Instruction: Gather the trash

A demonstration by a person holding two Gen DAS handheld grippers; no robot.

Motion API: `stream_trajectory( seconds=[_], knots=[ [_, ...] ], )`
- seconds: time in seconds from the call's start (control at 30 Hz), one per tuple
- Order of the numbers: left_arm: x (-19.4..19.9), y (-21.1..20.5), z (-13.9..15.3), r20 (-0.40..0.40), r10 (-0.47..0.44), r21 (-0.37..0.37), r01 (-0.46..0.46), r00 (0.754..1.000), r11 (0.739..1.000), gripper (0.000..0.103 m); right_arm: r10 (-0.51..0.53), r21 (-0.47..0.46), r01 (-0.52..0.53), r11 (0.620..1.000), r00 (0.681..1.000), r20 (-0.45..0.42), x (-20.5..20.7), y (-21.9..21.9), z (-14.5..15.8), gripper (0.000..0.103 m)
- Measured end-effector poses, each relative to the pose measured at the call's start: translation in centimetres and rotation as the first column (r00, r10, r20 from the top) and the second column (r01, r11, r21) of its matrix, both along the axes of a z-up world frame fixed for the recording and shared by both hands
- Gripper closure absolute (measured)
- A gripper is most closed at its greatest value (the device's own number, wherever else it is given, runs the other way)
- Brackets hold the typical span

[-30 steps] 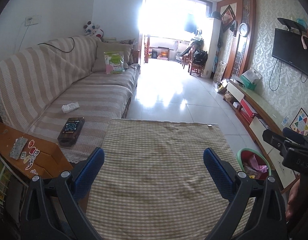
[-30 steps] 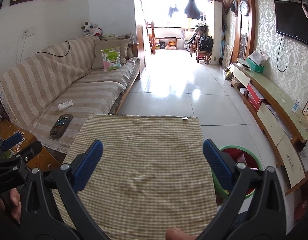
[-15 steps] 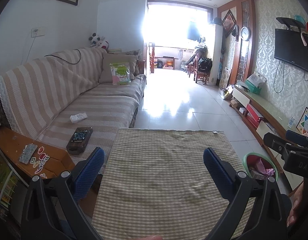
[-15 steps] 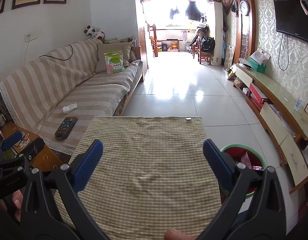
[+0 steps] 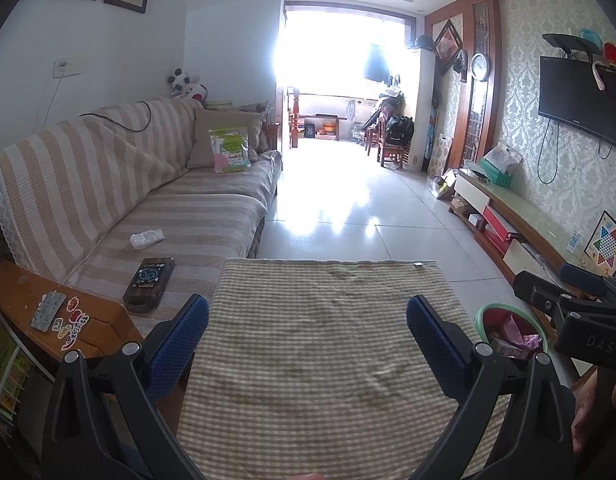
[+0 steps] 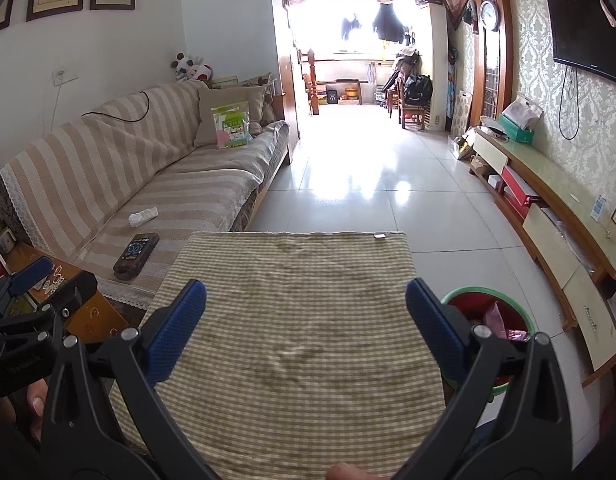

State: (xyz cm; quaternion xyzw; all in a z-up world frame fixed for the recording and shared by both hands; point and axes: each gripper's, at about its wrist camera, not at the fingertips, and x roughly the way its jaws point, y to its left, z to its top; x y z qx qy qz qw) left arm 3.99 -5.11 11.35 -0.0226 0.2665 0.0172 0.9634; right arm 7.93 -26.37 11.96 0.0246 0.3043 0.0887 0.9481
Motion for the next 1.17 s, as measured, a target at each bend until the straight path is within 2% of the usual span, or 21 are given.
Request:
stream_trajectory(
  seconds=[1.17],
  knots=[
    [-0.05,-0.5,0.39,0.002,-0.006,-0.002,0.006,1.0,1.0,0.008,0.006,0.019,-0.005,1.0,1.0,-0.01,0.29,-0.2,-0.48,0.005]
  ],
)
